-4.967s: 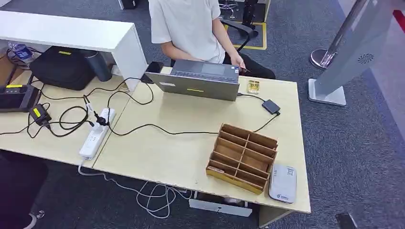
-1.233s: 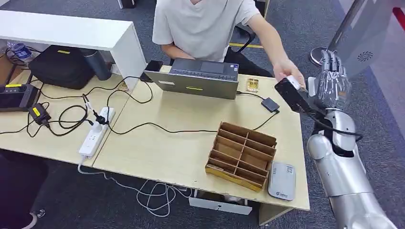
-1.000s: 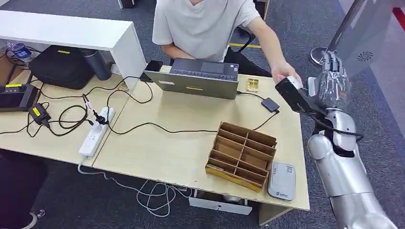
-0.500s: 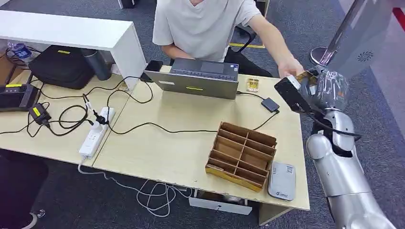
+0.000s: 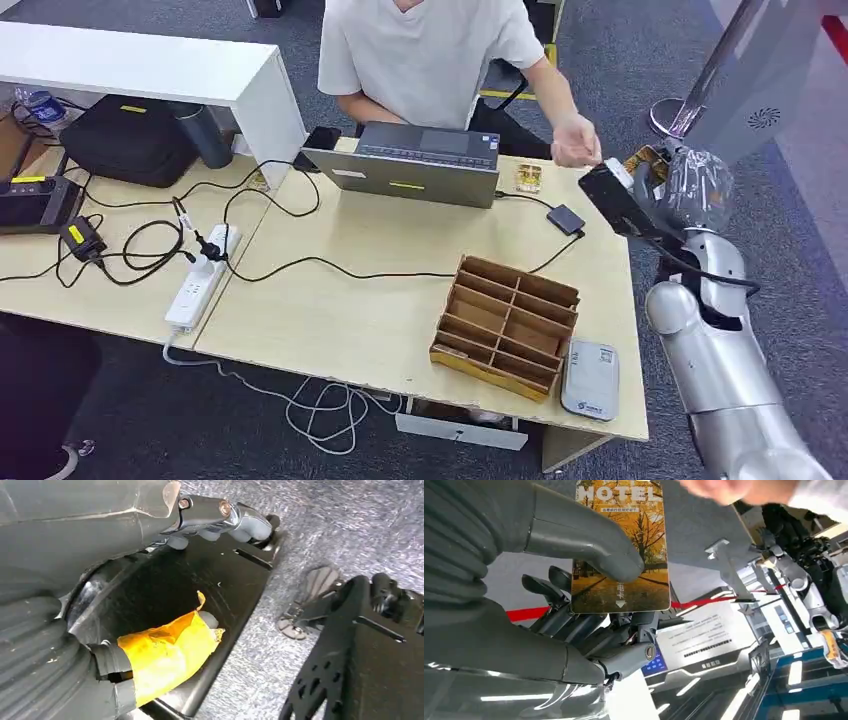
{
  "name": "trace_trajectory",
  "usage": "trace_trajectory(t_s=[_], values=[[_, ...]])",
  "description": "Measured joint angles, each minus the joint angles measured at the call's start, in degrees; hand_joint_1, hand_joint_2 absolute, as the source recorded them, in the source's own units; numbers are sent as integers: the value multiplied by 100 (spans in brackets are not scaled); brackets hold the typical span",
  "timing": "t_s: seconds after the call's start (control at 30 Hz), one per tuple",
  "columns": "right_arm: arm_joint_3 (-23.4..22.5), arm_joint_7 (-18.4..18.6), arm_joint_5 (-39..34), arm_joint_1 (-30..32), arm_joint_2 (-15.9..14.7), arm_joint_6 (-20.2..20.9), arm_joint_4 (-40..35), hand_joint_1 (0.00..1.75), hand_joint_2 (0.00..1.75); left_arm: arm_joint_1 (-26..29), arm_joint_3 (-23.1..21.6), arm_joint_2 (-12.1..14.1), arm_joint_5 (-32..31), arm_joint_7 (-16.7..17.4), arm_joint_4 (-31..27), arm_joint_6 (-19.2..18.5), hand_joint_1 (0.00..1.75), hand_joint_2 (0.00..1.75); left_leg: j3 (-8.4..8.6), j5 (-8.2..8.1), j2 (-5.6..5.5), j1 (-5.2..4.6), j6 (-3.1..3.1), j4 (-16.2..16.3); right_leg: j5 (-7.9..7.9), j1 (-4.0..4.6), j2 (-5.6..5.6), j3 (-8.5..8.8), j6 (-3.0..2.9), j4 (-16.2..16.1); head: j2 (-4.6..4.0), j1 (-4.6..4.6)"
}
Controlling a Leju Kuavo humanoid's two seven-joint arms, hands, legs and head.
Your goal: Pass the card to the sensor for recognition and then transmit it.
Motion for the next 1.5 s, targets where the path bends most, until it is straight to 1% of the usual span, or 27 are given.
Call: trace_trajectory(t_s=[0.13,0.3,0.5,0.6,0.73,0.83,1.0,1.17,1.3,1.5], values=[[-2,-7,-4,84,-50,-4,-81,175,175,2,7,0,70,33,0,52,0,175,0,0,0,0,0,0,0,0,0,-1,0,0,0,0],[-48,-39,-20,390,-234,-4,-472,175,175,5,17,2,166,70,2,107,0,175,-3,-1,-2,0,1,1,0,0,-3,0,1,-2,0,2],[-203,-199,-59,954,-512,-31,-1104,175,175,7,24,4,245,85,2,135,0,175,-5,-3,-2,-1,2,1,-1,0,-3,-1,1,-5,0,2],[-282,-227,-87,1142,-601,-61,-1322,175,175,7,26,4,253,100,2,157,0,175,-2,-4,0,0,2,1,-1,0,0,-2,1,-5,0,0],[-420,-365,-170,1527,-697,-94,-1703,175,175,14,55,4,301,127,2,194,0,175,-2,-4,-2,0,2,0,-2,1,-5,-3,1,-5,0,2],[-620,-553,-232,2040,-776,-105,-2135,175,175,21,85,4,361,127,4,232,0,175,-7,-5,-8,4,3,0,-7,5,-16,-1,-3,-5,0,0],[-900,-787,-225,2838,-789,-122,-2738,175,175,33,155,4,437,136,4,288,0,175,-9,-11,-9,4,4,-1,-9,5,-15,-4,-3,-6,0,0],[-1036,-883,-212,3433,-789,-166,-3124,175,175,35,175,4,483,144,4,315,0,175,-10,-11,-9,4,4,-2,-11,6,-15,-3,-3,-6,0,0],[-1040,-929,-188,3759,-789,-181,-3290,175,175,42,216,4,511,179,4,330,0,175,-10,-11,-7,4,4,-2,-11,6,-14,-3,-3,-6,0,0],[-1038,-975,-125,4004,-756,-177,-3355,175,175,47,249,4,535,203,4,347,0,175,-10,-11,-5,5,4,-2,-11,6,-14,-2,-3,-6,0,2]])
